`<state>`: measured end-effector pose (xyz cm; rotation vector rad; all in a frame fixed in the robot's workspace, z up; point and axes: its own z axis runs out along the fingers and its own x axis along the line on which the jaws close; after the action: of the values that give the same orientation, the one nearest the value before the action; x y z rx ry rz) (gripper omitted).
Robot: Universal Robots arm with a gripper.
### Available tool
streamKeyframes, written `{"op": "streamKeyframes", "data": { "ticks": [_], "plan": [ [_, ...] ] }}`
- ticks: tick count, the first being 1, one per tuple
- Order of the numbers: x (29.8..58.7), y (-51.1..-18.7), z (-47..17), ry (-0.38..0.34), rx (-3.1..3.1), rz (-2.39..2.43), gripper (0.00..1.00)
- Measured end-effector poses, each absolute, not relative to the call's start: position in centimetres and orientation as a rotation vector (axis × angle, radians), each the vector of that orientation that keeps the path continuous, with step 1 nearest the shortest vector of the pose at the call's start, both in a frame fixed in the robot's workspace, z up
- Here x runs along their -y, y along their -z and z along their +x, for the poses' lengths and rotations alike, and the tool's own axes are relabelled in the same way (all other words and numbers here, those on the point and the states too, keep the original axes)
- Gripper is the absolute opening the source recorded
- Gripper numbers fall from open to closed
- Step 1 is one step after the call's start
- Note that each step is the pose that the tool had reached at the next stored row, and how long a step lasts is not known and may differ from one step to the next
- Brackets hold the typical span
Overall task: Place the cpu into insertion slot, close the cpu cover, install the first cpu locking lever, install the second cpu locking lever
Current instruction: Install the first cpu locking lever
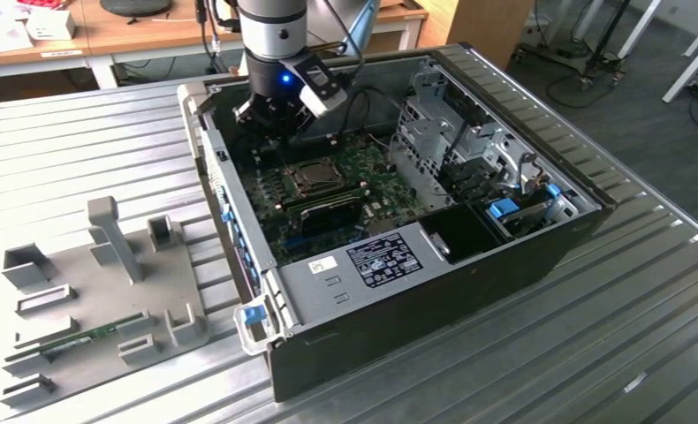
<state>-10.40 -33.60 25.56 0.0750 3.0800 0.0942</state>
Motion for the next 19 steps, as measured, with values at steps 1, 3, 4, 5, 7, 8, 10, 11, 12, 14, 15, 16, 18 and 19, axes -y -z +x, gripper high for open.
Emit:
{"op": "streamKeyframes", "data": {
  "ticks": [1, 3, 4, 5, 7, 8, 10, 11, 12, 14, 15, 16, 18, 19],
  "plan": [
    [33.61, -25.56, -10.41, -0.094, -3.082, 0.075, 0.1],
    [33.61, -25.56, -10.41, -0.094, -3.082, 0.076, 0.1],
    [33.6, -25.56, -10.4, -0.094, -3.082, 0.075, 0.1],
    [33.6, -25.56, -10.4, -0.094, -3.083, 0.075, 0.1],
    [33.6, -25.56, -10.4, -0.094, -3.083, 0.075, 0.1],
    [33.6, -25.56, -10.4, -0.094, -3.083, 0.07, 0.1],
    [33.6, -25.55, -10.4, -0.095, -3.084, 0.054, 0.1],
    [33.6, -25.55, -10.4, -0.095, -3.084, 0.043, 0.1],
    [33.6, -25.55, -10.4, -0.096, -3.085, 0.029, 0.1],
    [33.6, -25.54, -10.41, -0.097, -3.086, -0.007, 0.1],
    [33.6, -25.54, -10.42, -0.097, -3.086, -0.024, 0.1],
    [33.6, -25.54, -10.43, -0.097, -3.086, -0.038, 0.1],
    [33.6, -25.54, -10.43, -0.098, -3.086, -0.047, 0.1],
    [33.6, -25.54, -10.43, -0.098, -3.086, -0.047, 0.1]
  ]
}}
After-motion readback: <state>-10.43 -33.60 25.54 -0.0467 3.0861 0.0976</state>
